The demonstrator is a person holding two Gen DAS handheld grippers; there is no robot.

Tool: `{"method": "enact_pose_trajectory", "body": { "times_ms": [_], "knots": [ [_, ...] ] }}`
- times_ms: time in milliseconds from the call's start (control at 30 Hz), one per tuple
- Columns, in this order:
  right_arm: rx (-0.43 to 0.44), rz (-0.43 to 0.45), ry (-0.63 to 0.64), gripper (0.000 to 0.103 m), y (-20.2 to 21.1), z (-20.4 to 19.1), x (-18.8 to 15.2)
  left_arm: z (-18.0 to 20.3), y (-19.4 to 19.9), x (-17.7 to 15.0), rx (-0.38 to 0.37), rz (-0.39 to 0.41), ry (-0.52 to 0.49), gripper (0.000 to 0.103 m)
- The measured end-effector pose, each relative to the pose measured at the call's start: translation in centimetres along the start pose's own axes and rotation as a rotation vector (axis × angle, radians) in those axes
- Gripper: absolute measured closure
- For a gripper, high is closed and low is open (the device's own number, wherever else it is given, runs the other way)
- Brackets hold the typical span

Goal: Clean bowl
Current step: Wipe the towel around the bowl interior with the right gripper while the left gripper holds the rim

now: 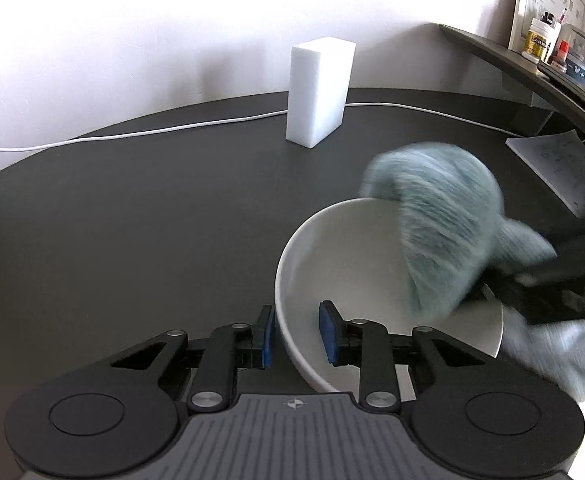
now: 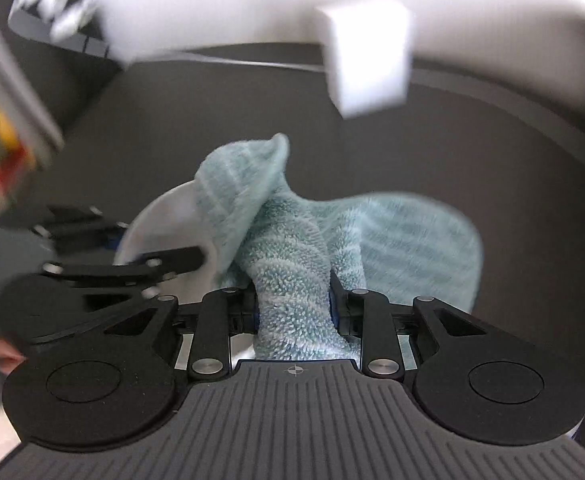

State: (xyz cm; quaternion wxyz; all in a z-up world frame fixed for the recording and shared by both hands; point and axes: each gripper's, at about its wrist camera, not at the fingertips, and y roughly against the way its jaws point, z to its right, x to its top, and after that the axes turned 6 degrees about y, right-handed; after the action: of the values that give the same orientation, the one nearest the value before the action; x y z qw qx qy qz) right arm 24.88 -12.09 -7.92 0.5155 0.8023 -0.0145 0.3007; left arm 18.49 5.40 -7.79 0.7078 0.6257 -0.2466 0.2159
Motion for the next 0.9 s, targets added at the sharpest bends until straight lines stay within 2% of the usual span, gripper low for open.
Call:
{"method": "enact_pose_trajectory", "body": {
  "times_ms": [100,267,333,400,433,467,500,567,600,667,700,733,900],
  "knots": [
    [0.074,0.004,-0.09,0.064,0.2,-0.4,-1.9,0.0,0.0,0.0,0.011,0.005,-0.004,0.073],
    [-0.021,0.05,0.069,0.064,-0.2,-2.1,-2.4,0.0,0.1,0.2,0.027,-0.004,-0.022,0.071],
    [-0.06,0.063,0.124,0.068,-0.1,-2.5,-2.2,-0.1,0.5,0.2,0.029,0.002,-0.034,0.063],
    [-0.131,0.083,0.238,0.071,0.0,-3.1,-1.7,-0.3,0.9,0.2,0.033,0.017,-0.048,0.06],
    [-0.2,0.09,0.355,0.072,-0.2,-3.9,-1.6,-0.3,1.0,0.2,0.034,0.021,-0.053,0.053],
    [-0.287,0.094,0.5,0.073,-0.6,-4.8,-1.6,-0.4,1.1,0.2,0.034,0.025,-0.059,0.051],
    [-0.326,0.095,0.573,0.074,-0.7,-5.1,-1.6,-0.5,1.1,0.4,0.016,0.017,-0.063,0.052],
    [-0.369,0.08,0.803,0.075,-1.4,-6.1,-1.7,-0.4,0.9,0.6,0.034,0.022,-0.088,0.053],
    [-0.361,0.065,0.89,0.075,-1.6,-6.4,-1.5,-0.5,0.7,0.7,0.042,0.022,-0.102,0.053],
    [-0.311,0.026,1.013,0.075,-1.6,-6.8,-0.7,-0.9,0.2,0.8,0.009,0.008,-0.096,0.061],
    [-0.29,0.011,1.043,0.075,-1.5,-7.0,-0.2,-1.1,0.0,0.9,-0.03,-0.013,-0.089,0.077],
    [-0.273,-0.002,1.056,0.075,-1.5,-7.2,0.4,-1.2,-0.3,1.0,-0.069,-0.034,-0.082,0.081],
    [-0.208,-0.015,1.062,0.066,-1.9,-8.3,2.6,-0.9,-0.3,0.8,-0.056,-0.035,-0.09,0.081]
  ]
}}
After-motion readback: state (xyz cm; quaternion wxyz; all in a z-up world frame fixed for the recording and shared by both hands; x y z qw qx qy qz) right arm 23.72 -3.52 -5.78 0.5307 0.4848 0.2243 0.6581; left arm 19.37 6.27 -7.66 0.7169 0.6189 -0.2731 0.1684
